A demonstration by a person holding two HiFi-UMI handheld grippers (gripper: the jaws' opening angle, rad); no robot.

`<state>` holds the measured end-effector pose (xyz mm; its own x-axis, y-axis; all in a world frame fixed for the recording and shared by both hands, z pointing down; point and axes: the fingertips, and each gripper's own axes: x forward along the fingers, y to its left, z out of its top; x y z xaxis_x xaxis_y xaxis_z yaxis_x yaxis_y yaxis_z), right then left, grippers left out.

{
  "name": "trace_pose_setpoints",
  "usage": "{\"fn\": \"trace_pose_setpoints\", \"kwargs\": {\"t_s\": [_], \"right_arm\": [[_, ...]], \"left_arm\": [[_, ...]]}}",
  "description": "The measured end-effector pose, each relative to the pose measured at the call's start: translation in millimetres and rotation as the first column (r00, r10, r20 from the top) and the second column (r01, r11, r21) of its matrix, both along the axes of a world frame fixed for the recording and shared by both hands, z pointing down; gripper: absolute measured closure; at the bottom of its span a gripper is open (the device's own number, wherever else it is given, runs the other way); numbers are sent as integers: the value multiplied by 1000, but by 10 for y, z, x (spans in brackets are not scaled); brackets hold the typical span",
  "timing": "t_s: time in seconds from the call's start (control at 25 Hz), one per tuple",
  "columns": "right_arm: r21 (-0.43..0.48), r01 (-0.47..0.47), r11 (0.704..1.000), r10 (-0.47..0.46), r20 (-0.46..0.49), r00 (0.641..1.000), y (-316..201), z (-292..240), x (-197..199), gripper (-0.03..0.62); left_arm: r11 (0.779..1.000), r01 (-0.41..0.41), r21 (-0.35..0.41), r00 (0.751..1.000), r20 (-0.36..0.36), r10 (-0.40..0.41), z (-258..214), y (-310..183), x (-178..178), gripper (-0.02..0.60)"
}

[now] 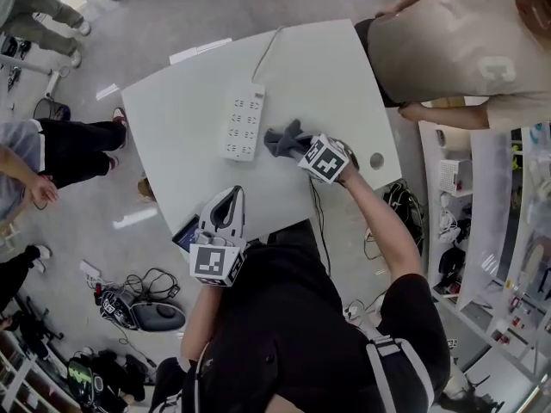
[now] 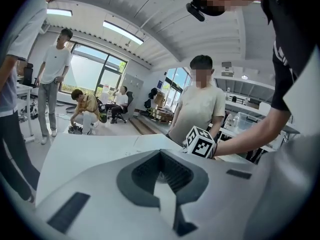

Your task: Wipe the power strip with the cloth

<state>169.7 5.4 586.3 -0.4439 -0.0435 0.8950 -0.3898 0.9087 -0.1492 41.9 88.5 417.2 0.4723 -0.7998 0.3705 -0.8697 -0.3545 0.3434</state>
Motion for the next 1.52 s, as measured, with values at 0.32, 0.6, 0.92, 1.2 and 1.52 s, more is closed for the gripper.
{"fn": "trace_pose_setpoints", "kwargs": {"t_s": [0.32,0.6,0.92,1.2,1.52], "right_arm": [[-27,-204,979,200,363,910,-444,-549,-19,356],[-259,-247,934,327,338,883,-1661,-28,-616,356],[-509,-468,723,627,199,753,-2275,322,-927,358],[-567,-463,681,673,237,701,-2282,353,-1103,551],[-728,-372,576,766,321,557,-2124,-97,-808,556]], "left_arm": [[1000,30,2,998,54,-30,49,-309,-7,549],[927,245,-285,969,57,-239,762,-533,-209,549],[878,316,-361,944,216,-251,1368,-838,-292,549],[883,253,-395,965,171,-200,1549,-796,-188,549],[898,219,-381,966,214,-144,1689,-963,-280,548]]}}
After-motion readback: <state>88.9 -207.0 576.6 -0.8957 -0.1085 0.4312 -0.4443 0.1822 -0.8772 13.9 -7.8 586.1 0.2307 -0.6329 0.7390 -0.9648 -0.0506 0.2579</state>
